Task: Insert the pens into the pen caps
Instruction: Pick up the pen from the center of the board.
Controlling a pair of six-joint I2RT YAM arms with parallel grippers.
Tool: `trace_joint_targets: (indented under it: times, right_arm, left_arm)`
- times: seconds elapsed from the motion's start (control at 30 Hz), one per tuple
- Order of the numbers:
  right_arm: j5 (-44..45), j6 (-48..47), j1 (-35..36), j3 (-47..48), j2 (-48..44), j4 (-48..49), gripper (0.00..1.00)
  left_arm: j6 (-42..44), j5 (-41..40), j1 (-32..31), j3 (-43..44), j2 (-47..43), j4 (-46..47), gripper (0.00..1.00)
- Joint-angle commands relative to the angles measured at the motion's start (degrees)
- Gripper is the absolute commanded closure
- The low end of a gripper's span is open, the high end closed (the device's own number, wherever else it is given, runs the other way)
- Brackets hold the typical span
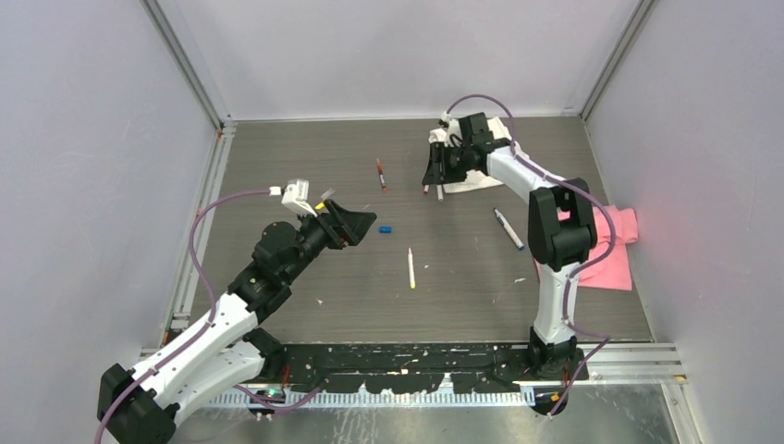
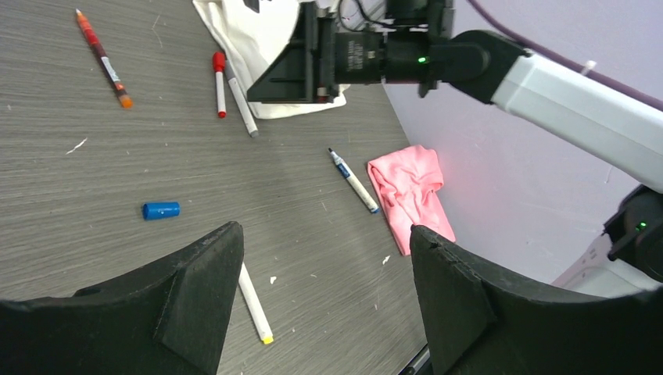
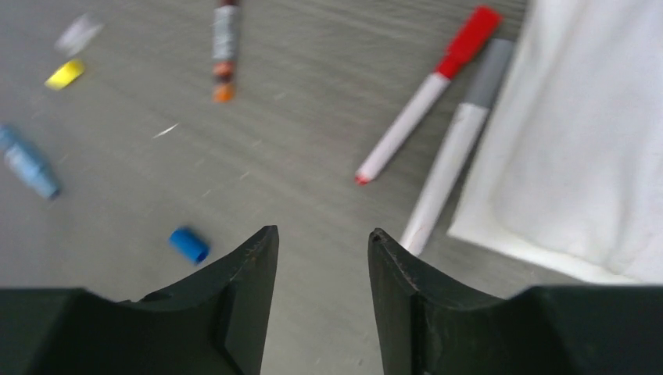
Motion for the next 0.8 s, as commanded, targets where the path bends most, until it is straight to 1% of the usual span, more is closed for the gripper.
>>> trace_joint_targets:
  times: [0.0,0.07,0.17,0.27,0.43,0.5,0.67,0.77]
  right_arm:
    - [-18.91,-9.94,-1.83,2.71,-8.69,-8.15,0.46]
    - [-22.21,-13.04,-2.5,2.41,-10.8,-12.76,0.44]
    - [-24.98,-17.31,-3.43,0.52,-14.62,-18.62,0.42]
    - [-25.15,-20.76,-4.54,-3.16,-19.57,-22.36,0.4]
    - [-24.7,-25.12,-8.03,-11.0,-29.57,-24.26,0.38]
    - [-25.71,-25.94,-10.18,-12.86,-32.05,-25.33,0.38]
    - [-28.53,-24.37,-15.61,-19.03,-37.04,-23.28,0.38]
    - [-29.68,-23.23,-18.77,-22.0,-39.4,-21.89,0.38]
  left_arm:
    - [-0.17,-0.08,0.21,0.97,-1.11,0.6,0.21]
    - [-0.03,-0.05,0.24,1.53,-0.91,-0.99,0.2]
    - [0.08,0.51,0.25,3.11,0.02,-4.72,0.16]
    - [0.84,1.11,0.28,5.31,1.39,-9.74,0.14]
    - [3.69,1.12,0.48,9.45,3.79,-18.56,0.14]
    - [5.79,3.06,0.57,11.27,5.34,-21.43,0.14]
    - [12.22,4.43,0.74,17.81,12.21,-32.82,0.14]
    - [15.83,4.25,0.76,21.22,16.57,-37.47,0.14]
